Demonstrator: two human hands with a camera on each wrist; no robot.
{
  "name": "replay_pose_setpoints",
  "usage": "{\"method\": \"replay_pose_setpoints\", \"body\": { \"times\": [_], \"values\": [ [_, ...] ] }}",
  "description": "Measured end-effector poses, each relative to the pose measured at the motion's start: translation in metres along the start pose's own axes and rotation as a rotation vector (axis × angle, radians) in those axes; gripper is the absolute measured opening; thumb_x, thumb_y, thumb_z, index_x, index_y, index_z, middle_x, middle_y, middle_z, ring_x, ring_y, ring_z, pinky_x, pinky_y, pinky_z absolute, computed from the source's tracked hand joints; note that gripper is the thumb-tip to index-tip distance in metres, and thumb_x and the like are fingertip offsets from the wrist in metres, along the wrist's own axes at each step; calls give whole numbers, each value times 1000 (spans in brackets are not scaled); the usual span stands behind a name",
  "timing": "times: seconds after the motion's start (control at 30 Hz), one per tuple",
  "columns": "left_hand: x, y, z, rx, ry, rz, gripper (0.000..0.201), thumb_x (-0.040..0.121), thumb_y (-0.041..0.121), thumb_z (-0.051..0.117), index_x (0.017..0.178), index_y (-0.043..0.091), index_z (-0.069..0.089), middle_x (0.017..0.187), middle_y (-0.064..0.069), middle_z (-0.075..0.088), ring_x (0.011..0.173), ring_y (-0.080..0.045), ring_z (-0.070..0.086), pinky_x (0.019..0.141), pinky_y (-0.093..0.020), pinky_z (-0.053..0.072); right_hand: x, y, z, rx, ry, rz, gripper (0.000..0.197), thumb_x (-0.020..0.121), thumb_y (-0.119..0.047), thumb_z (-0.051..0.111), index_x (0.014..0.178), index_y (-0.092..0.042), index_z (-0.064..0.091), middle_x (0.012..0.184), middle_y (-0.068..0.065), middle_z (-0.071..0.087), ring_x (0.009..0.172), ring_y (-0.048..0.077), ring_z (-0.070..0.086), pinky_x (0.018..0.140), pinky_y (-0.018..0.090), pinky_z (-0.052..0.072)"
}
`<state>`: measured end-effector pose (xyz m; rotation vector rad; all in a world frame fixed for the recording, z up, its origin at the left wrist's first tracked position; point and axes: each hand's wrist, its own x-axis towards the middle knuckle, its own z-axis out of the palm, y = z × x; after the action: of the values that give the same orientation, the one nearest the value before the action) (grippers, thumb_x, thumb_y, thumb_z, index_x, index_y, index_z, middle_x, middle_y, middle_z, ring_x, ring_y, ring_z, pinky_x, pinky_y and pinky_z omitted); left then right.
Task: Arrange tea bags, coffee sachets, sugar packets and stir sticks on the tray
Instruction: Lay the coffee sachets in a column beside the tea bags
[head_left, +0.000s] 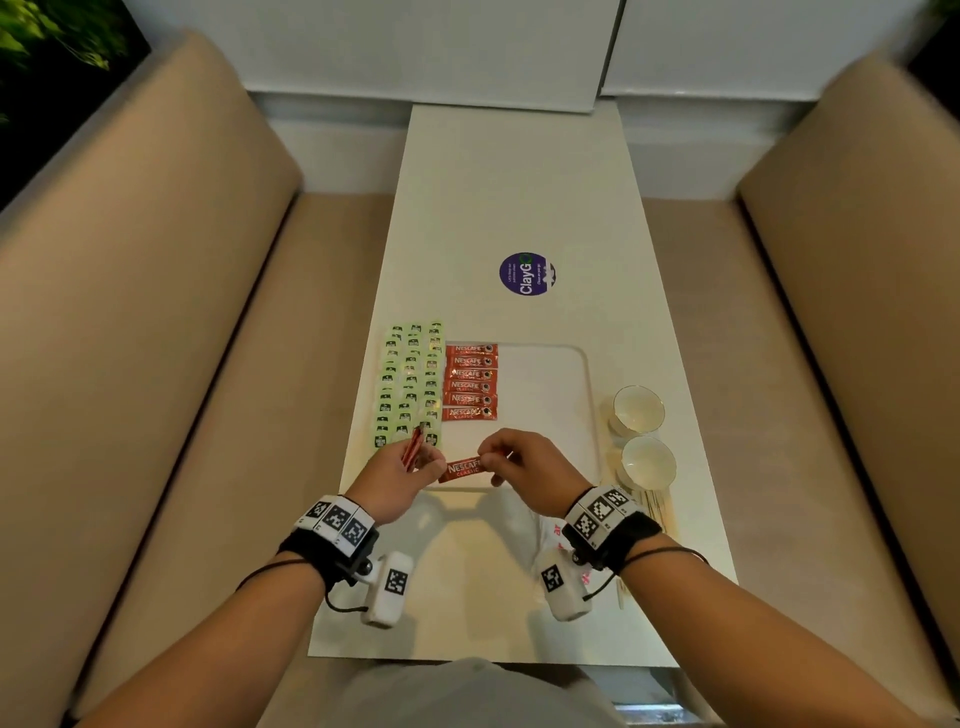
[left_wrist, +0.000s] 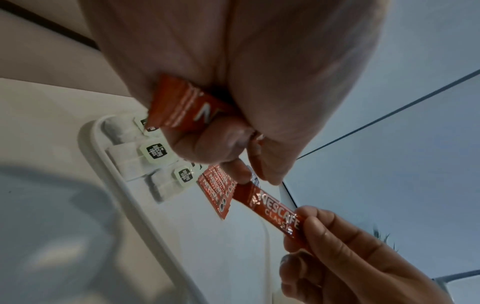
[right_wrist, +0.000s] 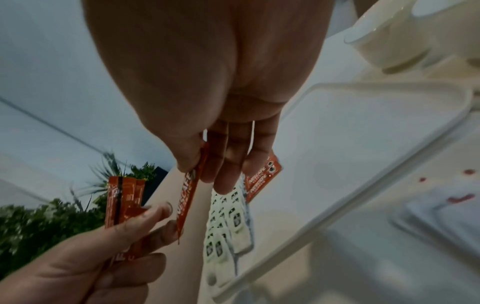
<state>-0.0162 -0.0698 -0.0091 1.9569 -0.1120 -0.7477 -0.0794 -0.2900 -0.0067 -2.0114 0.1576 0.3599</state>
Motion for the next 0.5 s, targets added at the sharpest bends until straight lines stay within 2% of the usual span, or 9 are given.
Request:
{"method": "replay_pose_setpoints", "body": {
  "times": [0.1,0.13,0.2,0.3,0.4,0.5],
  "values": [
    [4,0,-13,-2,47,26,11,91,21,72,95,12,68,89,5,67,72,-1,59,69,-23,42,6,-8,6,67,38,8,10,101,-24,59,100,-21,69,91,-6,72,78,8,70,75,20,51],
    [5,0,-18,-14,54,26,12,91,22,73,96,13,68,89,6,67,75,-2,59,70,-23,43,8,-11,8,87,47,7,10,101,-24,59,100,-20,69,90,-5,72,78,9,70,75,22,52],
    [8,1,-25,-41,23,2,8,92,23,72,95,17,69,85,10,68,62,3,55,61,-23,42,12,-15,13,106,64,5,10,100,-23,60,99,-19,69,89,-4,72,78,10,70,75,23,53],
    [13,1,-32,-50,-34,-41,7,94,24,69,96,17,70,80,7,72,47,1,45,51,-24,38,19,-17,19,131,108,11,8,100,-21,61,99,-19,68,87,-4,71,79,13,69,76,25,55],
    [20,0,-34,-70,-21,-67,7,94,25,69,97,19,71,84,0,75,45,-1,45,52,-26,39,26,-18,23,175,153,31,7,99,-20,63,102,-17,68,84,-2,72,76,12,68,74,22,52],
    [28,1,-38,-87,-8,-66,3,94,23,70,92,21,71,85,-1,74,46,0,48,55,-28,39,31,-17,22,203,216,72,8,94,-21,71,100,-17,71,83,2,73,72,10,66,74,25,54]
  ]
}}
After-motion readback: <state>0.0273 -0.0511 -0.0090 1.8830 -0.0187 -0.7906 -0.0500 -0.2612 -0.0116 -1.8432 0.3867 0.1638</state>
